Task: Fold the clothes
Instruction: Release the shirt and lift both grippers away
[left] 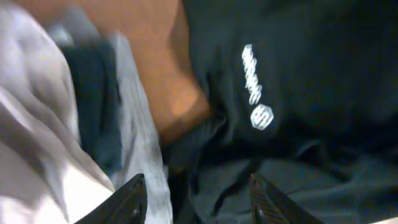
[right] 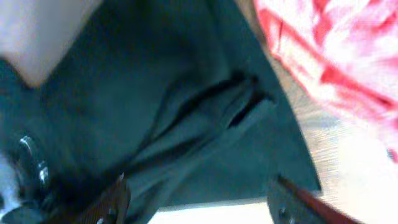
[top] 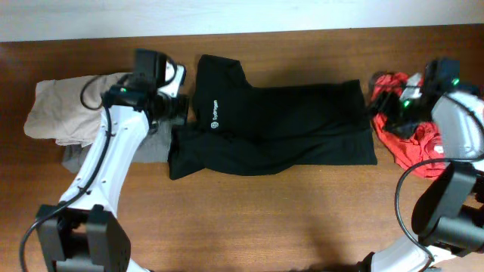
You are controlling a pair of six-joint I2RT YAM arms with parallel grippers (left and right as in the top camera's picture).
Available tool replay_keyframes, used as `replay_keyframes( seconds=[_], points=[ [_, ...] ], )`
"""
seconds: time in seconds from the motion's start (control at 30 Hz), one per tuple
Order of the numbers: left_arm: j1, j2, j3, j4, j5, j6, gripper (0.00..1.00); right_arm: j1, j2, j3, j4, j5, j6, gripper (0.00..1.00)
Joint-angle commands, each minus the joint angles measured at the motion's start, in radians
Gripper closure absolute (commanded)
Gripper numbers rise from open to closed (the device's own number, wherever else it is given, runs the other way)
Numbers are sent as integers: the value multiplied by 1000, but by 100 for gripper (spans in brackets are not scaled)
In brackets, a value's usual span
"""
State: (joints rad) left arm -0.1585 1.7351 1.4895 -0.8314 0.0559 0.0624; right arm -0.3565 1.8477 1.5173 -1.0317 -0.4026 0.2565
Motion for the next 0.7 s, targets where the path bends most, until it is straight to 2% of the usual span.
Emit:
replay_keyframes(
  seconds=[0.0, 0.1, 0.23, 0.47, 0.67],
  points=[
    [0, 4, 112, 4, 99, 22, 46, -2, -3, 205, -105, -9, -64, 25],
    [0, 23, 162, 4, 129, 21, 46, 5, -3, 327, -174, -5, -94, 25],
    [0, 92, 207, -6, 183, 22, 46, 17, -3, 383, -193, -5, -96, 24],
    [0, 359, 397, 31, 257, 39, 43, 57, 64, 381, -57, -8, -131, 15],
    [-4, 522, 473, 202, 261, 37, 41, 88, 146, 381, 53, -5, -145, 10]
  ],
)
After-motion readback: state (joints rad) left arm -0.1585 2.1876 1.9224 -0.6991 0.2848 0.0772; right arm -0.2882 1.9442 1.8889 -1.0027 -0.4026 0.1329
